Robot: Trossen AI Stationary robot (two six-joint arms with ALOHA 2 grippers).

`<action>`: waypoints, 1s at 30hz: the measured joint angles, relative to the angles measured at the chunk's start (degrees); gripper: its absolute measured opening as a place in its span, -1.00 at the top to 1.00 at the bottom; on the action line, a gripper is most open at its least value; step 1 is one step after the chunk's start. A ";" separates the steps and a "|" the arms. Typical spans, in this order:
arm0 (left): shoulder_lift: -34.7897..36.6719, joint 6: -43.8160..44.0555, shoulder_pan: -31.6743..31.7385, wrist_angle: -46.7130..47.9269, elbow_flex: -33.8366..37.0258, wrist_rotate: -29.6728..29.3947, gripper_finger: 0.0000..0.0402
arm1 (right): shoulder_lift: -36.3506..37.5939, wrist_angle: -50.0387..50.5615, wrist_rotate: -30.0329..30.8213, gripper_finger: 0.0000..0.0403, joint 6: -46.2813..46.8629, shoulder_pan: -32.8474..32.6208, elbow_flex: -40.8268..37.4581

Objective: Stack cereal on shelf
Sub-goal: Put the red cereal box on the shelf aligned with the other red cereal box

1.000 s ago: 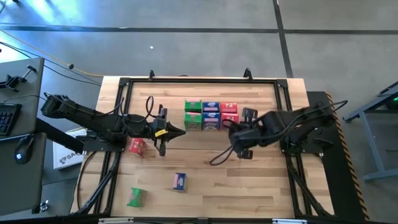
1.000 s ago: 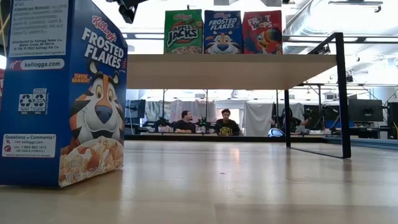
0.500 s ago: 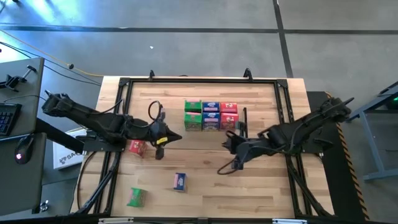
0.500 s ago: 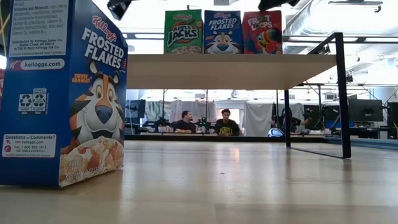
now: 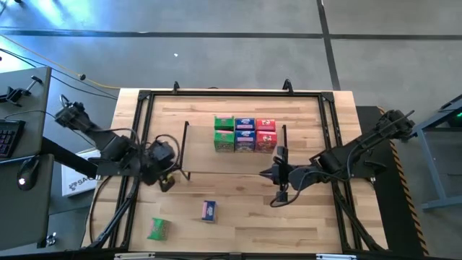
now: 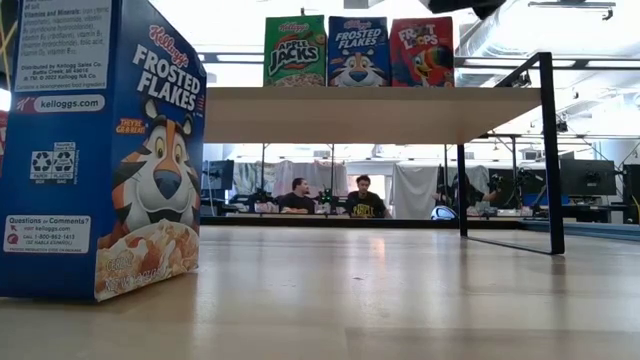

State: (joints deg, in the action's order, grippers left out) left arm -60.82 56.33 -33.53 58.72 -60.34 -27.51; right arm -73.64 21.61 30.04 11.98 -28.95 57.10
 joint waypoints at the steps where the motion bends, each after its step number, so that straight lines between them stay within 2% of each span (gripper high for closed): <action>1: -0.02 3.96 -1.17 3.47 -0.13 0.33 0.97 | -0.03 0.01 -0.01 1.00 0.16 0.00 -0.02; 6: -0.02 18.86 -5.34 18.43 -0.20 4.58 0.81 | -0.03 -0.18 -0.09 1.00 -0.47 0.02 -0.02; 11: -0.02 25.24 -6.67 23.76 -0.20 8.26 0.52 | -0.03 -0.16 -0.11 1.00 -0.49 0.04 -0.02; 23: -2.39 32.28 -6.59 23.31 1.15 10.55 -0.26 | -0.07 -0.13 -1.38 1.00 -0.63 0.04 -0.02; 26: -3.00 34.02 -6.30 23.30 3.32 12.41 -0.37 | -0.07 -0.12 -1.38 1.00 -1.20 0.04 -0.02; 30: -3.55 34.97 -5.22 22.96 5.98 15.34 -0.42 | -0.10 -0.12 -1.38 1.00 -1.46 0.04 -0.01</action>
State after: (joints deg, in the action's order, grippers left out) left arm -64.36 91.30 -38.75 81.68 -54.35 -12.16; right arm -73.73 21.50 28.67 10.52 -28.91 57.09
